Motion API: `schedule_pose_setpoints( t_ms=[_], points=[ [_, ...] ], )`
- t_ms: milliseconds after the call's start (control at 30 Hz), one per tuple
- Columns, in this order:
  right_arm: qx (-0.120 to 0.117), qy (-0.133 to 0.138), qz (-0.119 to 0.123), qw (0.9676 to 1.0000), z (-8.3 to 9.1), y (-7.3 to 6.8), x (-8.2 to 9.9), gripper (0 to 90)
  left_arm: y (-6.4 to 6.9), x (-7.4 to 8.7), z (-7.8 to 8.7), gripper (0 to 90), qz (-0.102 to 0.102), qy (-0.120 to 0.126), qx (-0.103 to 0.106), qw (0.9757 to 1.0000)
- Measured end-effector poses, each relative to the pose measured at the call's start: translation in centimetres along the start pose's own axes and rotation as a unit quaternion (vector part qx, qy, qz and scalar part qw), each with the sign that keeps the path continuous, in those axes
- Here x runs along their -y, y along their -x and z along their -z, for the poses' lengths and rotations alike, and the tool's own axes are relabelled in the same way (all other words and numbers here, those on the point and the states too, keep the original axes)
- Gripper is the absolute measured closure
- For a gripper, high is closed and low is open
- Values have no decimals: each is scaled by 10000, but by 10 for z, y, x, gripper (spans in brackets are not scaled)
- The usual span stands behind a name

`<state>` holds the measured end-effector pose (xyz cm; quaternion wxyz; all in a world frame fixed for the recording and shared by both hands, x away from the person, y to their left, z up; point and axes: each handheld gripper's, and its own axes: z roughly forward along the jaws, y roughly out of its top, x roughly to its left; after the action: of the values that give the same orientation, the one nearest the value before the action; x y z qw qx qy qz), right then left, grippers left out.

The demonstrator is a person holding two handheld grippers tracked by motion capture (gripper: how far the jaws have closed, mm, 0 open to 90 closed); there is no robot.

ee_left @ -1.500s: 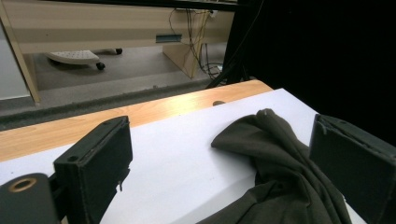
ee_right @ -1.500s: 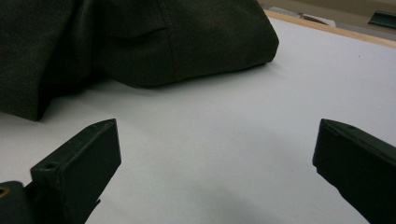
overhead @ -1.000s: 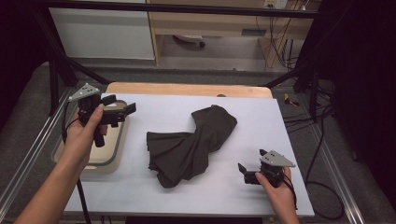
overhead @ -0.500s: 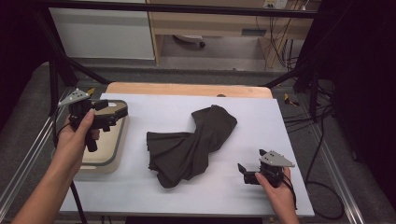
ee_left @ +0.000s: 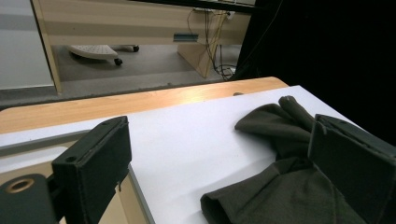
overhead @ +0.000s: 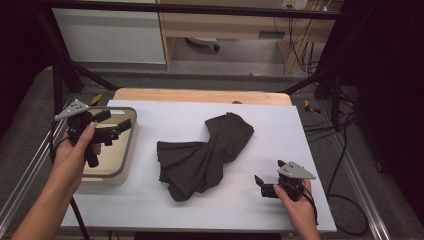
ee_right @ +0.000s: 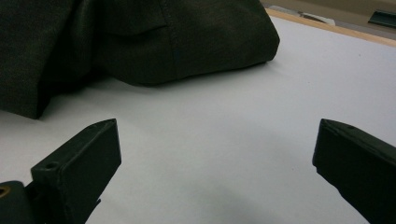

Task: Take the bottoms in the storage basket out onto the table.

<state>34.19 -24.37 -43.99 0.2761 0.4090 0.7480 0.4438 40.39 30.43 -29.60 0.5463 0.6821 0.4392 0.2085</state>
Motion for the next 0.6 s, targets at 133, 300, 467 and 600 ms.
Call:
schedule_pose_setpoints(
  t_ms=[133, 300, 467, 600],
  points=[
    [37, 26, -17, 10000, 1, 0, 0, 18, -2, 4, 5, 59, 13, -12, -9, 10000],
    [39, 38, -22, 10000, 1, 2, 0, 19, -4, 12, 11, 59, -71, -66, -36, 9999],
    [31, 17, -42, 10000, 1, 2, 1, 21, -6, 21, 15, 59, -119, -108, -59, 9999],
    [17, 13, -29, 10000, 0, 2, 1, 23, -6, 26, 17, 59, -126, -129, -72, 9998]
  ],
)
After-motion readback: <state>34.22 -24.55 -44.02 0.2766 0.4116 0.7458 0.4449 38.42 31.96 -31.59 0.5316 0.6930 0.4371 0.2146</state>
